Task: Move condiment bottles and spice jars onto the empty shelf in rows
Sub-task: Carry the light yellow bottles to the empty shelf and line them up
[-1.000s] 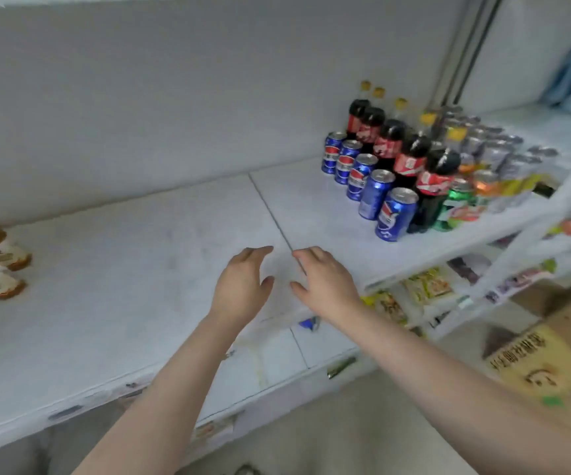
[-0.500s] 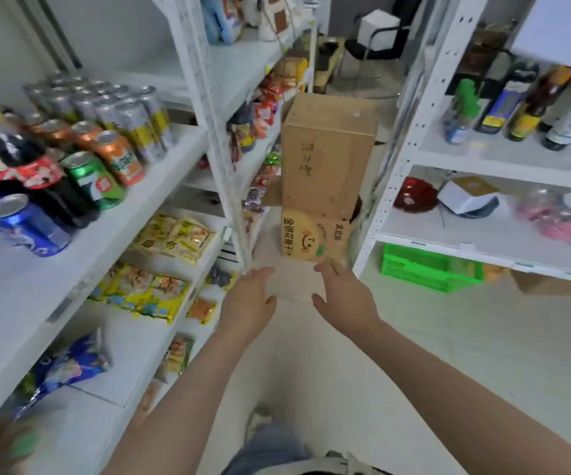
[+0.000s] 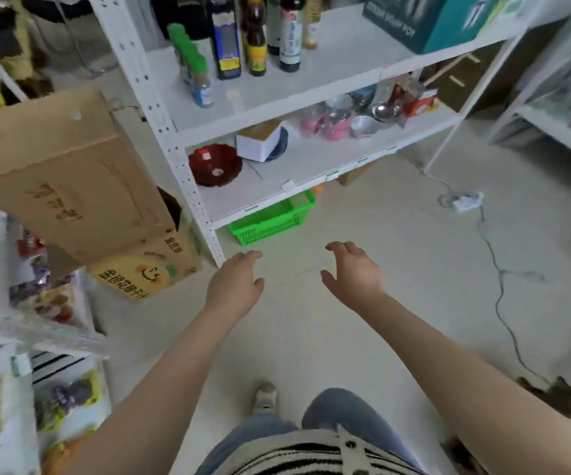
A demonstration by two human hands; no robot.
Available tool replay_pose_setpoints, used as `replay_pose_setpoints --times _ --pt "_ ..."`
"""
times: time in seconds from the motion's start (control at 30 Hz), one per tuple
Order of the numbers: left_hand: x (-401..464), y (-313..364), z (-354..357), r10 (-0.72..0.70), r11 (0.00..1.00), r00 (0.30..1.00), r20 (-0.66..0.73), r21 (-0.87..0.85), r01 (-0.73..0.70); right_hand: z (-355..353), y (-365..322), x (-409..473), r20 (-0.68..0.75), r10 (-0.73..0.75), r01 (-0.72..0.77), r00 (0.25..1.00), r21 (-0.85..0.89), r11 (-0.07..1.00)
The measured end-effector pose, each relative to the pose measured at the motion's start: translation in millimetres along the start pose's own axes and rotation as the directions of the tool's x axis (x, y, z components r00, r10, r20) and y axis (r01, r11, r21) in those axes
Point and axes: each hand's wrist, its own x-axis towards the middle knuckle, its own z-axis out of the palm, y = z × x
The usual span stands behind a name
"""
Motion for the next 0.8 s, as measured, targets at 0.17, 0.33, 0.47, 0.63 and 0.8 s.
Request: replay_pose_setpoints --times 0.17,0.33,0.47,0.63,0.8 --pt "70 44 18 0.124 0.992 0.987 0.107 0.02 -0.126 -11 52 27 0.002 0.172 -0.172 0.985 0.04 0.984" --pt "141 99 50 0.182 0.982 0.969 0.164 0.013 -0.187 -22 112 70 0.032 0.244 -0.245 0.969 0.044 0.968" --pt "196 146 71 0.181 0.983 0.965 0.189 0.0 -0.184 -39 165 118 0.05 0.228 -0.23 0.972 0.037 0.972" --pt "258 200 75 0.111 0.992 0.977 0.183 -0.079 -0.097 -71 218 182 0.131 0.162 -0.163 0.978 -0.002 0.987" --pt "308 226 61 0.051 0.991 0.988 0.143 -0.131 -0.032 -103 236 264 0.119 0.084 -0.085 0.989 0.007 0.996"
